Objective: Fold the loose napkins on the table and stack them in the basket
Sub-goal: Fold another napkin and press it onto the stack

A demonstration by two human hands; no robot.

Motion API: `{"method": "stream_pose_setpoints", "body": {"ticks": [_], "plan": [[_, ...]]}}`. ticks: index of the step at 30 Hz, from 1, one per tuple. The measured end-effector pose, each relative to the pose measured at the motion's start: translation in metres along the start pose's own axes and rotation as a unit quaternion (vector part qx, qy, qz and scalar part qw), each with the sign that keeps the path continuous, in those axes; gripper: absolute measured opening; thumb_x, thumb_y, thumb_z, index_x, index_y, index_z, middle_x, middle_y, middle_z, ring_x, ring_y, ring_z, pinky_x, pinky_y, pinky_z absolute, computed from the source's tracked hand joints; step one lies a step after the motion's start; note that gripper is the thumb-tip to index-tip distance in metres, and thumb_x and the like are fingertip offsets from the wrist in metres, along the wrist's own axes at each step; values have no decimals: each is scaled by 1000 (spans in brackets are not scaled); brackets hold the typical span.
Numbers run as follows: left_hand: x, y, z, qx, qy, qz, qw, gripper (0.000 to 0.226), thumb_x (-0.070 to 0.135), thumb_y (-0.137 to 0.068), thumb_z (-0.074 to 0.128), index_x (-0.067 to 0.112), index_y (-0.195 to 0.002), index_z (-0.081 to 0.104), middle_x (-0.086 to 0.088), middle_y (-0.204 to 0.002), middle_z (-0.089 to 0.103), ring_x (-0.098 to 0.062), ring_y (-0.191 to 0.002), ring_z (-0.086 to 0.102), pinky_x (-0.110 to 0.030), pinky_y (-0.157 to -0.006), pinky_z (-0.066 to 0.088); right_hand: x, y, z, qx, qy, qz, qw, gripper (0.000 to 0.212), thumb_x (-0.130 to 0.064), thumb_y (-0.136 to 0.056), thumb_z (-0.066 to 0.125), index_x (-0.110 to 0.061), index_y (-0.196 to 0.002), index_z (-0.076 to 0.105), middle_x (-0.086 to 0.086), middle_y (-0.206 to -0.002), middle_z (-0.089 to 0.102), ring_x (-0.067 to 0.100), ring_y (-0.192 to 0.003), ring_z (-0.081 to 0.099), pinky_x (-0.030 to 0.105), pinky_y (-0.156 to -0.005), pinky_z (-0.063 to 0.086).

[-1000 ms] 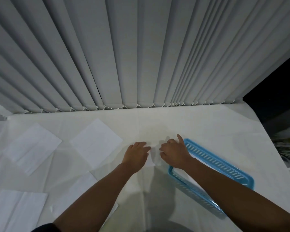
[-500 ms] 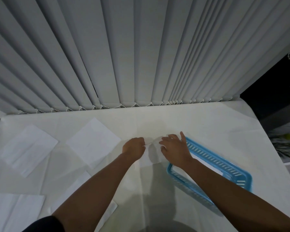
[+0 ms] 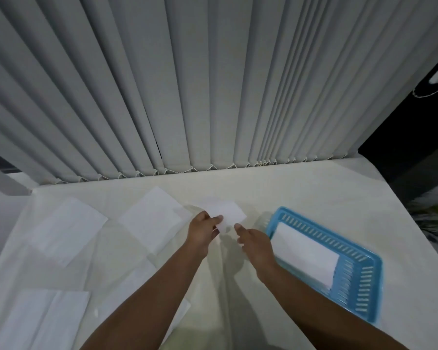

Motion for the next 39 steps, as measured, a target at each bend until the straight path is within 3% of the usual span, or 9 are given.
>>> {"method": "stream_pose_setpoints", "body": {"ticks": [5, 12, 20, 23, 26, 30, 34, 37, 39], "plan": [[-15, 24, 2, -15, 36, -32, 999, 9, 10, -85, 65, 16, -92, 64, 2, -90, 70, -13, -82, 63, -24, -79, 48, -2, 5, 5, -30, -205, 81, 975, 23, -37, -88, 64, -14, -84, 64, 1, -84, 64, 14, -75, 57, 28, -70, 47], [-12, 24, -7, 22, 59, -66, 996, 15, 22, -88, 65, 15, -78, 56, 0, -81, 62, -11, -74, 58, -23, -70, 47, 1, 18, -1, 59, -107, -37, 992, 34, -25, -85, 67, -13, -60, 48, 4, -63, 56, 14, -56, 47, 26, -57, 38], [2, 18, 13, -25, 67, -41, 997, 5, 22, -89, 65, 17, -89, 66, 2, -89, 67, -9, -79, 61, -23, -75, 48, 22, 24, -38, 119, -150, -41, 981, 33, -21, -81, 72, -10, -58, 50, 3, -56, 47, 14, -52, 39, 25, -53, 33], [-4, 22, 33, -52, 44, -36, 997, 8, 25, -90, 63, 18, -93, 66, 2, -93, 69, -9, -84, 63, -25, -78, 47, 32, 22, -61, 141, -184, -30, 972, 30, -20, -84, 69, -10, -61, 52, 7, -62, 51, 17, -58, 43, 28, -62, 37], [-10, 24, 53, -72, -20, -22, 997, 14, 30, -91, 61, 18, -93, 66, 1, -92, 68, -11, -87, 63, -26, -80, 48, 46, 18, -90, 162, -229, -9, 960, 19, -19, -87, 66, -12, -70, 62, 5, -68, 58, 17, -66, 51, 32, -71, 44], [-22, 33, 80, -63, -196, 29, 978, 40, 45, -91, 54, 12, -111, 65, -1, -105, 62, -19, -102, 57, -36, -97, 45, 60, 15, -129, 200, -241, -16, 949, 12, -16, -87, 66, -13, -76, 65, 4, -67, 58, 15, -65, 51, 26, -63, 43], [-34, 36, 100, -21, -382, 163, 909, 35, 39, -94, 43, 13, -92, 66, -6, -106, 65, -27, -111, 54, -44, -106, 35, 82, 14, -158, 224, -187, -19, 956, 11, -16, -86, 67, -9, -79, 65, 4, -68, 59, 15, -62, 52, 27, -61, 41], [-50, 25, 101, -13, -432, 195, 880, 30, 35, -96, 40, 31, -72, 57, -7, -101, 63, -29, -113, 50, -38, -103, 35, 100, 13, -171, 219, -117, -13, 969, 12, -15, -84, 68, -5, -77, 66, 6, -66, 59, 19, -63, 53, 28, -60, 40], [-63, 19, 99, -7, -498, 188, 846, 29, 35, -97, 38, 33, -88, 65, -5, -124, 59, -28, -127, 39, -34, -105, 29, 111, 12, -176, 212, -88, -3, 973, 14, -14, -84, 67, -6, -73, 64, 5, -65, 59, 19, -62, 53, 27, -55, 41]]}}
Point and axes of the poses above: each hand's wrist, its own y-axis away from the middle knuckle, its own z-axis out of the palm, x = y × z, the point moved 2 cm from there along -y, towards the middle knuckle
